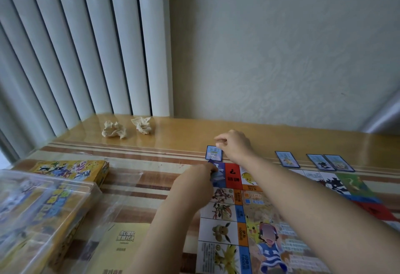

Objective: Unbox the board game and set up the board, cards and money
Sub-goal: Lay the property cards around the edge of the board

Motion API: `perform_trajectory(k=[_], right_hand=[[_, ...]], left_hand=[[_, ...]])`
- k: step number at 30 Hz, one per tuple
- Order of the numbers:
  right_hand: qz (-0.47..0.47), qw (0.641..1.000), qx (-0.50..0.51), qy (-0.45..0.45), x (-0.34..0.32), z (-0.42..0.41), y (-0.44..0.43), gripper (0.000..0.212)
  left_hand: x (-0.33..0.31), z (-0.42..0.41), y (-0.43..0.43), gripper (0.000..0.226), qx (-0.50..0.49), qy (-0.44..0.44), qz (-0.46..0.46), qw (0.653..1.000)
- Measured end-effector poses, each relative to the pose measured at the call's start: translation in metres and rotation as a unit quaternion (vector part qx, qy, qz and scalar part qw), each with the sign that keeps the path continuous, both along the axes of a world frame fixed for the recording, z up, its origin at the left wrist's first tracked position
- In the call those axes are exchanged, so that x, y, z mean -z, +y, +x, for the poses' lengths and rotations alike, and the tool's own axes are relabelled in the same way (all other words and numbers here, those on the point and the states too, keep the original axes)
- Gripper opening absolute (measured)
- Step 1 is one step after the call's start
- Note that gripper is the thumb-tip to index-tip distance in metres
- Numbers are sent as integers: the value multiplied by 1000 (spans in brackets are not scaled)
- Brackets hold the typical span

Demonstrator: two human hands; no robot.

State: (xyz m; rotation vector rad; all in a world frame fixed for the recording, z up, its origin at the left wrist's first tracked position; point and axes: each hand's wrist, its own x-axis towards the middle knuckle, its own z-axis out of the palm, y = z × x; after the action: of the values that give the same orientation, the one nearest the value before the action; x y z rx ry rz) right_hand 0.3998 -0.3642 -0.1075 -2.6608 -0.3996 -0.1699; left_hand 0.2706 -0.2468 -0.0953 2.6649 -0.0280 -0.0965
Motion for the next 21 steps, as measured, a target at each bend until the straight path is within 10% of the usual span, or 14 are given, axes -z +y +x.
perform_trajectory(k=[5,8,13,17,21], right_hand=[[110,991,-70,1,-62,-45,-6,28],[203,969,-123,64,-101,-97,-16,31],[218,961,-135,104,-130,-175,-38,32],[218,959,-126,131,-134,-215,-52,22],[199,968,-103,110,-146,-238,-69,20]], left_hand=[[-34,-18,4,37,-13,-42,-280,959],[-49,-45,5,64,-60,92,-610,784],[-66,-92,-13,78,-97,188,-802,559],[-81,-126,-32,72,-71,196,-814,542],[-91,-146,-40,69,4,199,-771,606]])
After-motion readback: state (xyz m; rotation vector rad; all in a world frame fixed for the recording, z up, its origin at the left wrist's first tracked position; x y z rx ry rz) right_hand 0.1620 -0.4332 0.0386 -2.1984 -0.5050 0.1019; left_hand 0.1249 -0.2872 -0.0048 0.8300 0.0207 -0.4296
